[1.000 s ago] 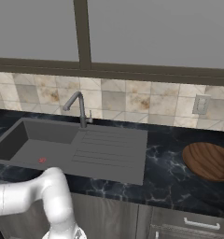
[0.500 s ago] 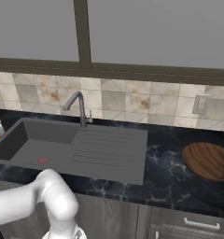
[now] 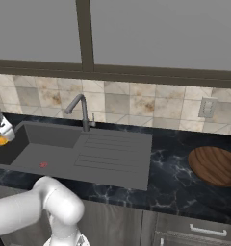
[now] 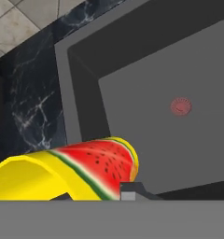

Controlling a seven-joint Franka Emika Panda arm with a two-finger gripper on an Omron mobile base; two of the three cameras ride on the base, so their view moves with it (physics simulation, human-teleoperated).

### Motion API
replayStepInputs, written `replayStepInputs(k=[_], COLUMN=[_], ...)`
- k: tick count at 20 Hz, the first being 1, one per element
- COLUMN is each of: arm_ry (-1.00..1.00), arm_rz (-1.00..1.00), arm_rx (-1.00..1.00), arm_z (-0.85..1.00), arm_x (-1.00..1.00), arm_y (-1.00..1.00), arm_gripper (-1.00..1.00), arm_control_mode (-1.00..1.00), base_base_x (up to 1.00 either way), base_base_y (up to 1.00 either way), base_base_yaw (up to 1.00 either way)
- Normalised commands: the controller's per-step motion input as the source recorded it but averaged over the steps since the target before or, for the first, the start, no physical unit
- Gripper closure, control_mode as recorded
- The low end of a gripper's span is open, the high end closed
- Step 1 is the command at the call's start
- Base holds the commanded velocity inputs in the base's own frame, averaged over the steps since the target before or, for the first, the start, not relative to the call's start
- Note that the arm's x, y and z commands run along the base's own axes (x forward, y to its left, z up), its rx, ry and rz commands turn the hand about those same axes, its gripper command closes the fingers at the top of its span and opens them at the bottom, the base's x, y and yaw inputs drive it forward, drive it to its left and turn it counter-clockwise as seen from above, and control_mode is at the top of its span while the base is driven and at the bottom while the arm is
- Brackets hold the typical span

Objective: Remove the lemon and bell pepper from the sink. Then move the bowl and cup from the counter to the sink for washing.

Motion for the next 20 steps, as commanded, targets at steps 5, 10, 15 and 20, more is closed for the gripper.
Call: replayStepInputs(k=[5,10,15,20], arm_ry=[0.0,0.0,0.01,0.02], arm_rz=[-0.04,-0.02,-0.03,-0.03], arm_rx=[0.01,0.0,0.0,0.03], arm_z=[0.05,0.0,-0.05,-0.12], arm_x=[-0.02,-0.01,0.04,0.1], arm_y=[-0.45,-0.42,-0.32,-0.24], arm_gripper=[1.0,1.0,1.0,1.0], arm_control_mode=[-1.0,-1.0,-1.0,-1.0], base_base_x=[0.0,0.0,0.0,0.0], base_base_y=[0.0,0.0,0.0,0.0], base_base_yaw=[0.0,0.0,0.0,0.0])
